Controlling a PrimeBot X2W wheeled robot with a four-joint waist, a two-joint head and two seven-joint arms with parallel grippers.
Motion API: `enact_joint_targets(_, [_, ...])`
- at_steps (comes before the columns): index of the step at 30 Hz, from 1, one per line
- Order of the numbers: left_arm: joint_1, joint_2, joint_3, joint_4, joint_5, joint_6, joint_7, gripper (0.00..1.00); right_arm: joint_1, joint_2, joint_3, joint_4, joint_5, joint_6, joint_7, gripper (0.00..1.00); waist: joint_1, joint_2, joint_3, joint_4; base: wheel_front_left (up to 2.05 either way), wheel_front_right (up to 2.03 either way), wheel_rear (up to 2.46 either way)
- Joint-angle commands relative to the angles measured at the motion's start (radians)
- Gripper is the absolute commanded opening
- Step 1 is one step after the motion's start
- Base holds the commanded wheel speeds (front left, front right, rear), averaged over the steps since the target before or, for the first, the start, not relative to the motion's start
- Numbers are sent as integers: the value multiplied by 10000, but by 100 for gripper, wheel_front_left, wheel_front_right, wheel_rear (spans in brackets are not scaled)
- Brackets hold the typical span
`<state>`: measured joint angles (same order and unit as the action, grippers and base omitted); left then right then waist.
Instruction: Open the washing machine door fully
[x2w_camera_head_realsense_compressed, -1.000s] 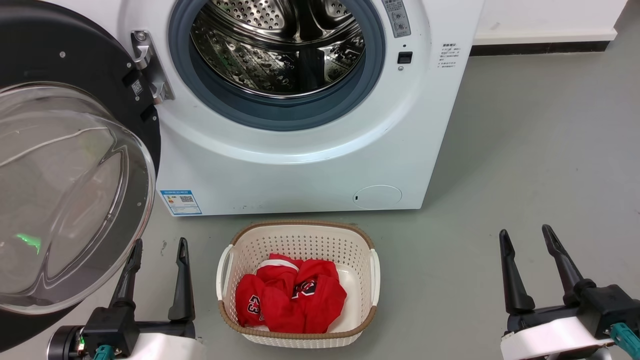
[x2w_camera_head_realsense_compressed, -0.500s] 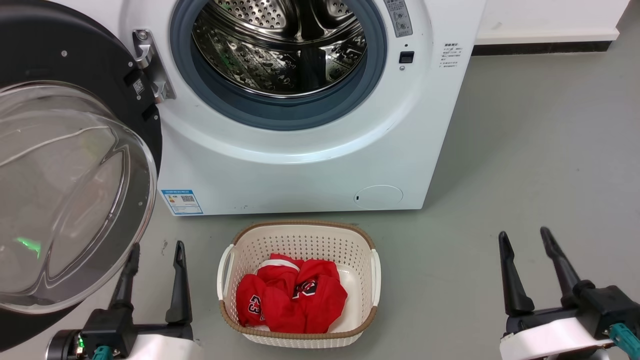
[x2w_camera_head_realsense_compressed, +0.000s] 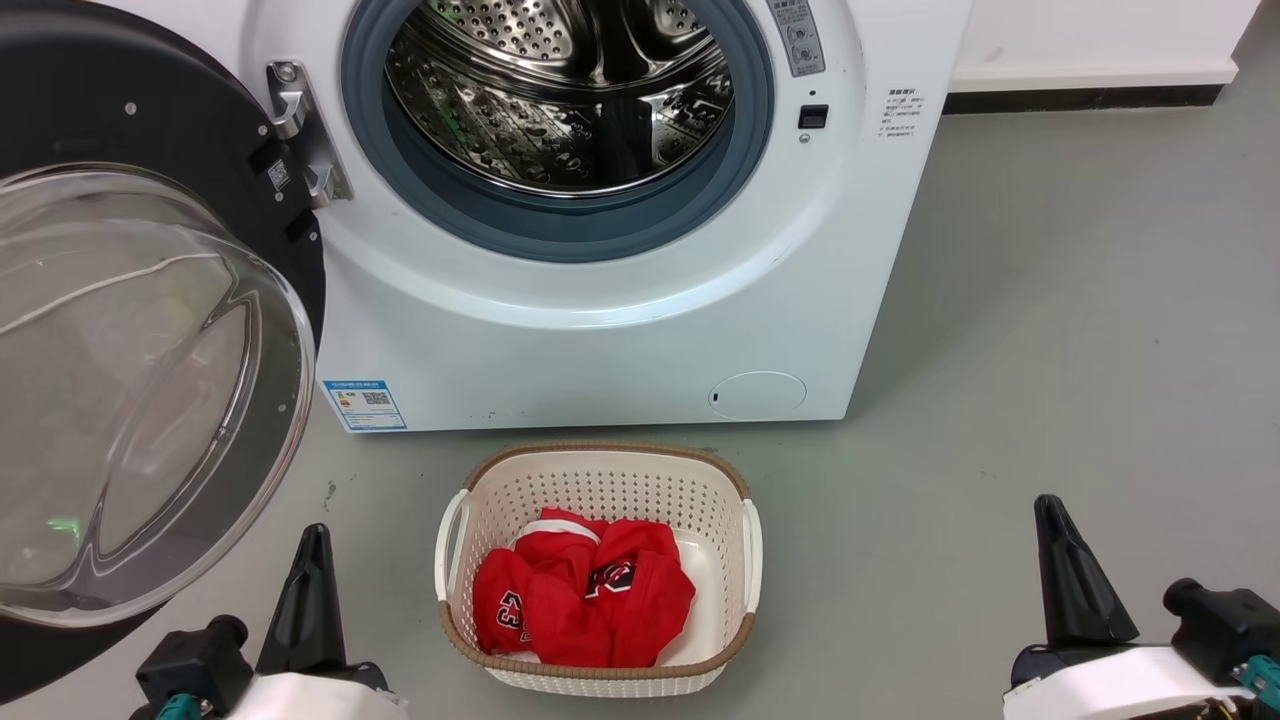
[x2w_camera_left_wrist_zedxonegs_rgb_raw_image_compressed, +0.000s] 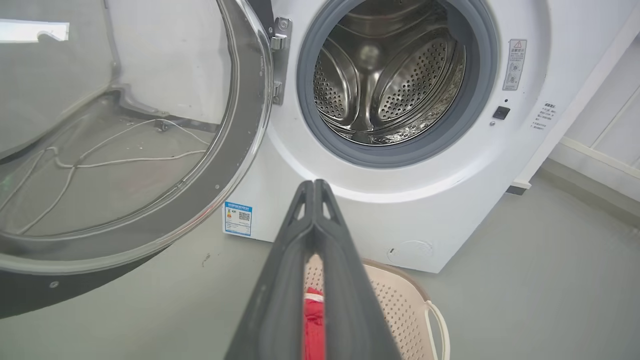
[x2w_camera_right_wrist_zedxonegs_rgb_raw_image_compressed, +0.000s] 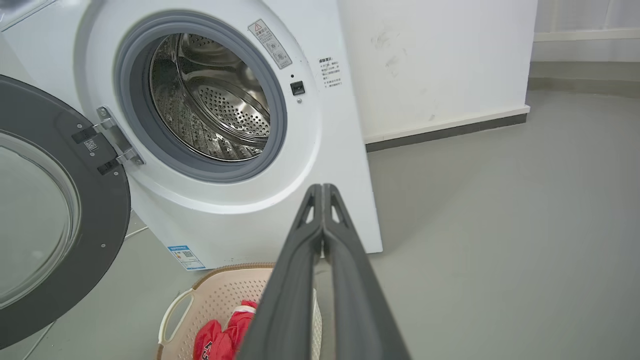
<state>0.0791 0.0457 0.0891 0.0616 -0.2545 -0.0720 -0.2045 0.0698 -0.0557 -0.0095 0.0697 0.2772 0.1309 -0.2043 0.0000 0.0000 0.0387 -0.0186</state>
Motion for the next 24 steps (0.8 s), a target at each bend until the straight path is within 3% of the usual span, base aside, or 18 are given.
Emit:
enact_joint_targets(1, [-278,20,28,-95,-369,-68,58,0,-285,-95,2,-92,401,0,39,0,0,0,-3,2,0,0,0])
enact_joint_targets(24, [-770,31,74,447,-4340,-231,975,0,-762,-266,-31,442,4528,-1,754,0,0,0,-74,38,0,0,0])
